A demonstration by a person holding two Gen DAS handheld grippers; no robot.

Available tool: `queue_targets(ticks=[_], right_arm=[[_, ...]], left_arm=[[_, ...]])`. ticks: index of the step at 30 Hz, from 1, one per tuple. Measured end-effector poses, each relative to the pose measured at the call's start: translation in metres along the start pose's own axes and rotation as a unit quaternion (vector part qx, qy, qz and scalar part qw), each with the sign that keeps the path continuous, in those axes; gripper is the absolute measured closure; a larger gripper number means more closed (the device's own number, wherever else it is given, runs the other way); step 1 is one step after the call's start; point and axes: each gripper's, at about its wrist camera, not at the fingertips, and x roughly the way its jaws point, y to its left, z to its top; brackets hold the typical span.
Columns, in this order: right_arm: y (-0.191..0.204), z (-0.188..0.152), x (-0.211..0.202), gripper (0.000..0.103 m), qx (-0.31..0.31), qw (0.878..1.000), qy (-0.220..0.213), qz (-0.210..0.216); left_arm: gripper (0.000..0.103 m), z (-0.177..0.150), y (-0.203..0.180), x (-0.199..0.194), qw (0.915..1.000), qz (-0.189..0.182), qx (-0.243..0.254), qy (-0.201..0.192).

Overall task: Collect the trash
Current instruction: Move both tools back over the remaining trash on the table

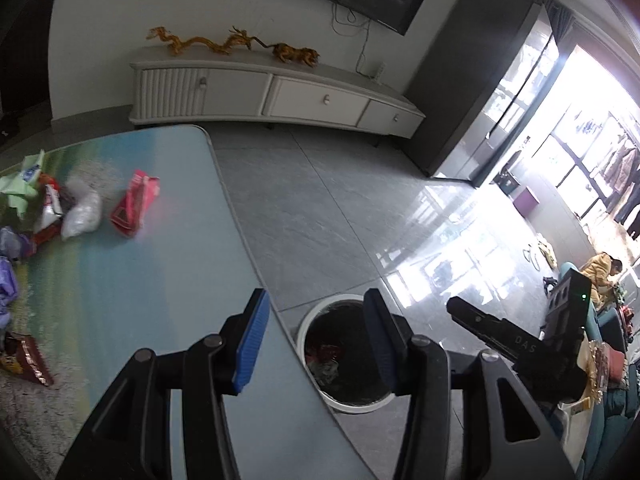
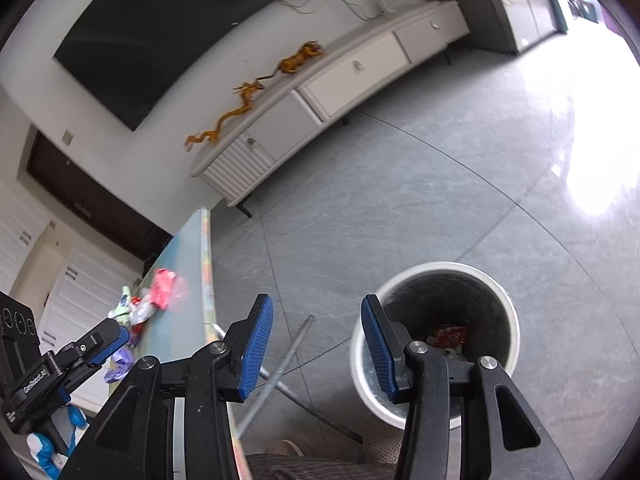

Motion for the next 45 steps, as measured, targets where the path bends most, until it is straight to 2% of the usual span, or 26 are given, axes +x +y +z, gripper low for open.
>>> queue_targets(ticks=[10, 16, 21, 33, 40, 45], right_arm=[[0.094, -0.009, 0.005, 0.058, -0.072, 0.997, 0.003, 0.01], [0.145, -0.009, 0.005, 0.058, -0.098, 0.995, -0.001, 0.021], [0.185, -0.004, -0.002, 0.058, -0.121, 0.992, -0.013, 0.036], [0.256, 0.016, -0.023, 0.058, -0.177, 0.98, -0.041, 0.077], [0.281, 0.029, -0.025, 0.058, -0.202, 0.973, -0.057, 0.095], [0.288, 0.03, -0.002, 0.058, -0.211, 0.971, -0.043, 0.108]], left_arm=[[0.05, -0.008, 0.069, -0.078, 0.9938, 0.077, -0.023, -0.077], [0.05, -0.015, 0.096, -0.113, 0.9893, 0.095, -0.039, -0.104], [0.05, -0.011, 0.103, -0.146, 0.9858, 0.11, -0.029, -0.124], [0.05, 0.01, 0.114, -0.201, 0.9799, 0.133, -0.002, -0.149], [0.05, 0.023, 0.156, -0.232, 0.9734, 0.167, -0.017, -0.156], [0.05, 0.021, 0.193, -0.228, 0.9714, 0.186, -0.05, -0.14]])
